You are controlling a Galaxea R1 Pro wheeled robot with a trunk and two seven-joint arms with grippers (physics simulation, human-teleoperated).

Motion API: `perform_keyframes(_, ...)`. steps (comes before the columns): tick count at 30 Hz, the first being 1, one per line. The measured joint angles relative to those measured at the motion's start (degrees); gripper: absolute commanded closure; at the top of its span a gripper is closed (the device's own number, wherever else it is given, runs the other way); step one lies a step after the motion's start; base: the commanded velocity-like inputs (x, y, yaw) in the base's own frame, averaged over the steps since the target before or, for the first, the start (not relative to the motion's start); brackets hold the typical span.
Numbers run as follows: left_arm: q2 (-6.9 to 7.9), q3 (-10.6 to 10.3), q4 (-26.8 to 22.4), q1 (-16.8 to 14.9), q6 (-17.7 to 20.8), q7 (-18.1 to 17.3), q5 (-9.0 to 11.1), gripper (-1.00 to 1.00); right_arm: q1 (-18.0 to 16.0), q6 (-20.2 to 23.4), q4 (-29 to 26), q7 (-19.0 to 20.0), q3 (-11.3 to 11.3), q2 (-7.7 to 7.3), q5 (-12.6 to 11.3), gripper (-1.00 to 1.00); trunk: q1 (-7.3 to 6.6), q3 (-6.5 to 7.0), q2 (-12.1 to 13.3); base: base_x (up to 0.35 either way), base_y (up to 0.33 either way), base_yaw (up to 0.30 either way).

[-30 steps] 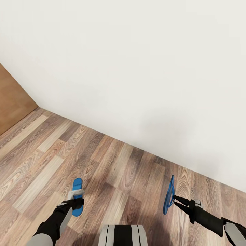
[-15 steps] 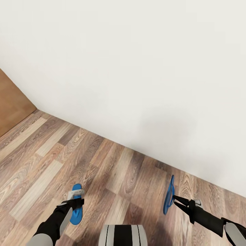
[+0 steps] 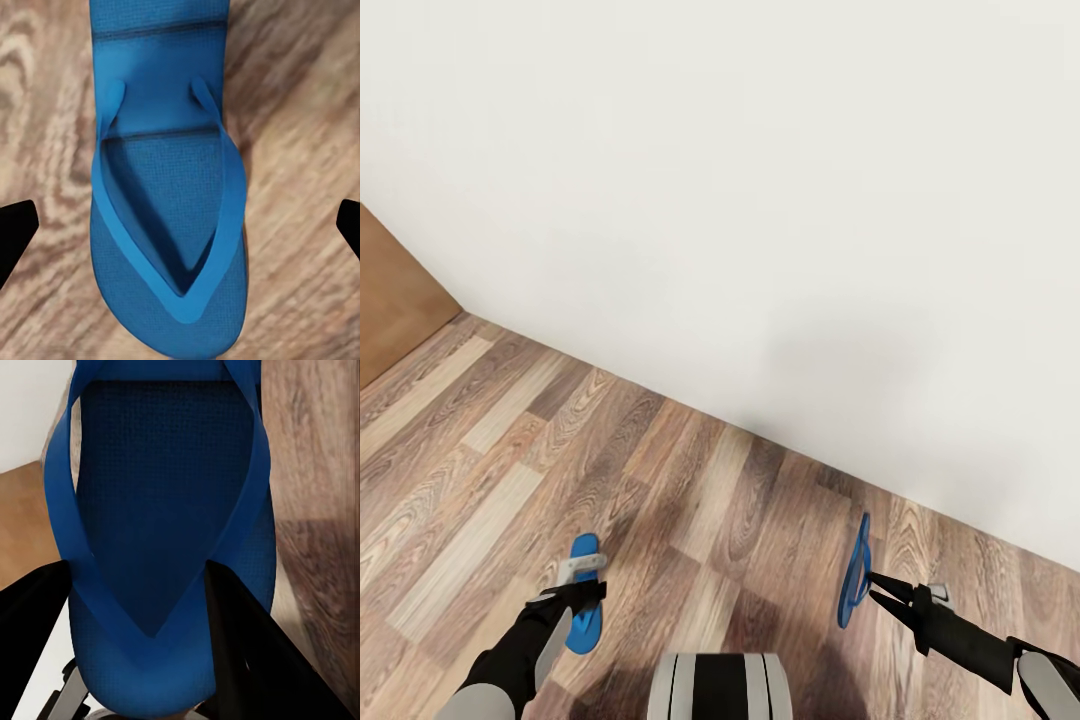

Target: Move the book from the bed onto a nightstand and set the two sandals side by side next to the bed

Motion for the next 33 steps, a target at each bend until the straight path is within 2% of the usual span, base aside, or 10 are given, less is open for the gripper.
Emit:
perform_keyframes(17, -0.05, 0.03, 0.0, 0.0, 0.01, 0.0, 0.0, -1.0, 0.0, 0.0, -0.02, 0.0, 0.0, 0.0, 0.0, 1.0, 0.44, -3.77, -0.23, 0.0, 0.0, 0.0)
perform_keyframes(33, -0.02, 0.03, 0.0, 0.0, 0.01, 0.0, 0.04, -1.0, 0.0, 0.05, 0.0, 0.0, -0.09, -0.08, -0.11, 1.0, 0.43, -3.78, -0.23, 0.0, 0.0, 0.0)
